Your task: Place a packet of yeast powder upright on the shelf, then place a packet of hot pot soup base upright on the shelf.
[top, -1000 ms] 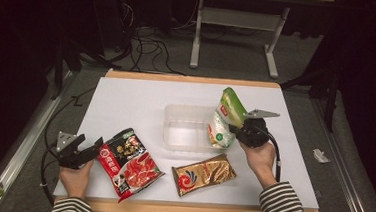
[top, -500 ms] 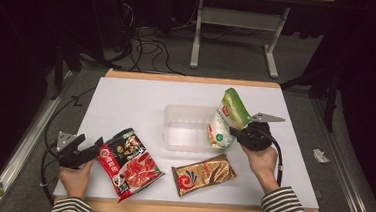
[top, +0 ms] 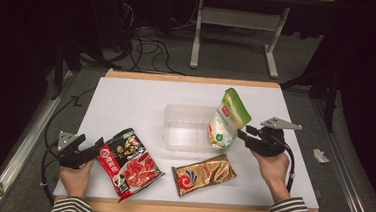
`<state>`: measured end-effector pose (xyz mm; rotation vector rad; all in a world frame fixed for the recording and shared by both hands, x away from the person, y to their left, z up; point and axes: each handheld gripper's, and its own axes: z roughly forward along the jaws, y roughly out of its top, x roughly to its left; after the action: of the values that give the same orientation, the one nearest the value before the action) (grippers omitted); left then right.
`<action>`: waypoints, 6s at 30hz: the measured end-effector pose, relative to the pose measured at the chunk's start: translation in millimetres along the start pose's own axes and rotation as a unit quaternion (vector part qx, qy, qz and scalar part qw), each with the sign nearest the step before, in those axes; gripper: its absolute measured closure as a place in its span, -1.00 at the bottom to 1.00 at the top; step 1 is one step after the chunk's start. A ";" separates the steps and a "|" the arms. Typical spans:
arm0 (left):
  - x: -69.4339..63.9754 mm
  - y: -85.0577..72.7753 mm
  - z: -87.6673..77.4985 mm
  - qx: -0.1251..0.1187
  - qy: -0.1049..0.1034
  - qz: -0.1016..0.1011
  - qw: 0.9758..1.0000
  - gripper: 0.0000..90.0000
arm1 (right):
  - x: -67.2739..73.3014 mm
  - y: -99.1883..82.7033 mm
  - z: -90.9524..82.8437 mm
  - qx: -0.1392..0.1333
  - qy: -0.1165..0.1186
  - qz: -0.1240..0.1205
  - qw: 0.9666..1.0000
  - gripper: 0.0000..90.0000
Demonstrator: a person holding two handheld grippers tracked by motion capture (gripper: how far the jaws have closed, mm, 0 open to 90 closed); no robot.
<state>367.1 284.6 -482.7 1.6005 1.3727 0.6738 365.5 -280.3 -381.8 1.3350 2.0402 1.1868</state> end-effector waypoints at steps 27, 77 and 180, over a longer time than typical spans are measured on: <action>-0.8 -0.1 0.3 -0.002 0.001 0.002 1.000 -0.41 | 2.4 -56.2 -16.8 0.015 0.007 0.023 1.000 0.11; 0.2 -0.4 -1.2 -0.006 0.002 -0.003 1.000 -0.42 | 42.4 -93.1 33.3 0.095 0.078 0.018 0.992 0.27; 1.3 -0.7 -1.8 -0.010 0.000 -0.006 1.000 -0.42 | 24.5 69.6 -51.8 0.003 0.121 -0.001 0.993 1.00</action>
<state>365.5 286.4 -482.7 1.5757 1.3709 0.6770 353.6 -268.5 -293.3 1.2414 2.2115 1.4023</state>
